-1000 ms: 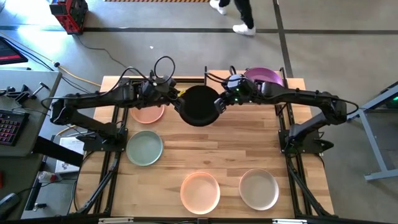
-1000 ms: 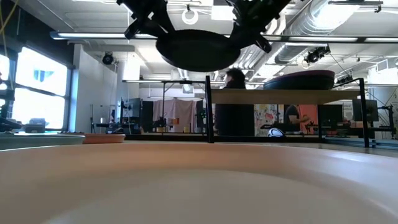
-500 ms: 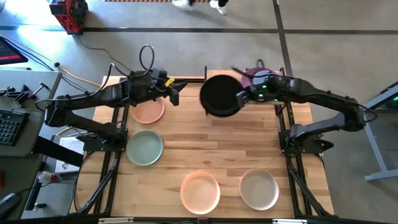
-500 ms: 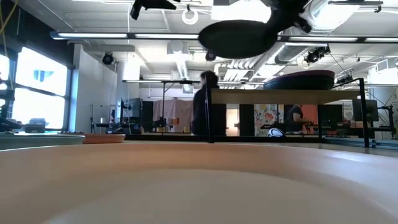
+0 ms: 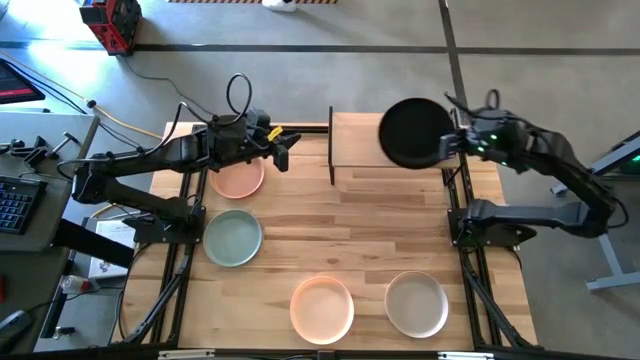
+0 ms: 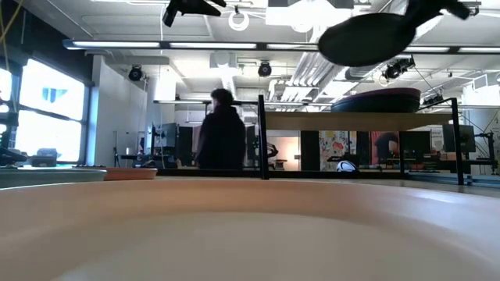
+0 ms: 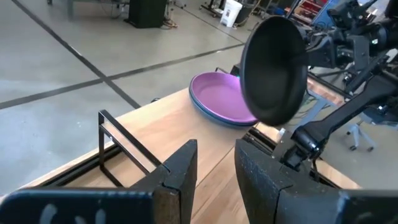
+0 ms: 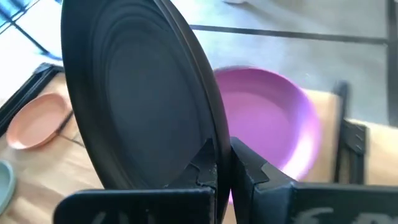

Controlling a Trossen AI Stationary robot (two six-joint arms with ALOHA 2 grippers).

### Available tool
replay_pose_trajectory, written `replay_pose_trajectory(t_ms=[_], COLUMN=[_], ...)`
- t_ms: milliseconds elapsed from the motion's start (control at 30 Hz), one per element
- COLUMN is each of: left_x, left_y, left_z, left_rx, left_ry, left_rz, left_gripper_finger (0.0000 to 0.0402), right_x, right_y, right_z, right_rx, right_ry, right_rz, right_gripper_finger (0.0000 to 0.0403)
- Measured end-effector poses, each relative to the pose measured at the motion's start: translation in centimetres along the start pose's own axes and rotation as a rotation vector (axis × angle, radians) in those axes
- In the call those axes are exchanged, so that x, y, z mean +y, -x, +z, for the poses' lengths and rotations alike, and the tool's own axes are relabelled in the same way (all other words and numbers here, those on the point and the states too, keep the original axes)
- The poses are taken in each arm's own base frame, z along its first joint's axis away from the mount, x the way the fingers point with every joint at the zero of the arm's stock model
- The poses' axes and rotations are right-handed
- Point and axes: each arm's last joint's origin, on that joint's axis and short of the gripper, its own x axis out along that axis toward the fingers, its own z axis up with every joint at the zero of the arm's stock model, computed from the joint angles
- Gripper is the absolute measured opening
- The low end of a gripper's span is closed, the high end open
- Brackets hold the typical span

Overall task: Place and stack plates onto a shelf
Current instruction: Stack the black plate on top of the purple plate on the shelf

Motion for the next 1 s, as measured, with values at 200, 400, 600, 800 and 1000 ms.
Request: replay_pose_trajectory(t_ms=[200, 400, 600, 800, 1000], left_x=[0.0, 0.0, 0.0, 0.0, 0.0], left_y=[0.0, 0.0, 0.0, 0.0, 0.0], left_z=[0.0, 0.0, 0.0, 0.0, 0.0], left_rx=[-0.001, -0.001, -0.002, -0.002, -0.002], left_ry=[0.000, -0.016, -0.039, -0.087, -0.120], left_rz=[0.000, 0.000, 0.000, 0.000, 0.001], left_gripper_finger=[0.0097, 0.0097, 0.0097, 0.0097, 0.0097], right_x=[-2.5, -4.4, -4.9, -4.3, -3.7], right_y=[1.2, 0.2, -1.2, -4.0, -5.9], right_z=[-2.4, -5.7, -7.0, -8.1, -8.6], right_rx=[-0.008, -0.032, -0.160, -0.182, -0.182], right_ry=[-0.141, -0.389, -0.611, -0.731, -0.803], right_rz=[-0.030, -0.006, -0.010, -0.035, -0.053], right_gripper_finger=[0.0000, 0.0000, 0.0000, 0.0000, 0.0000])
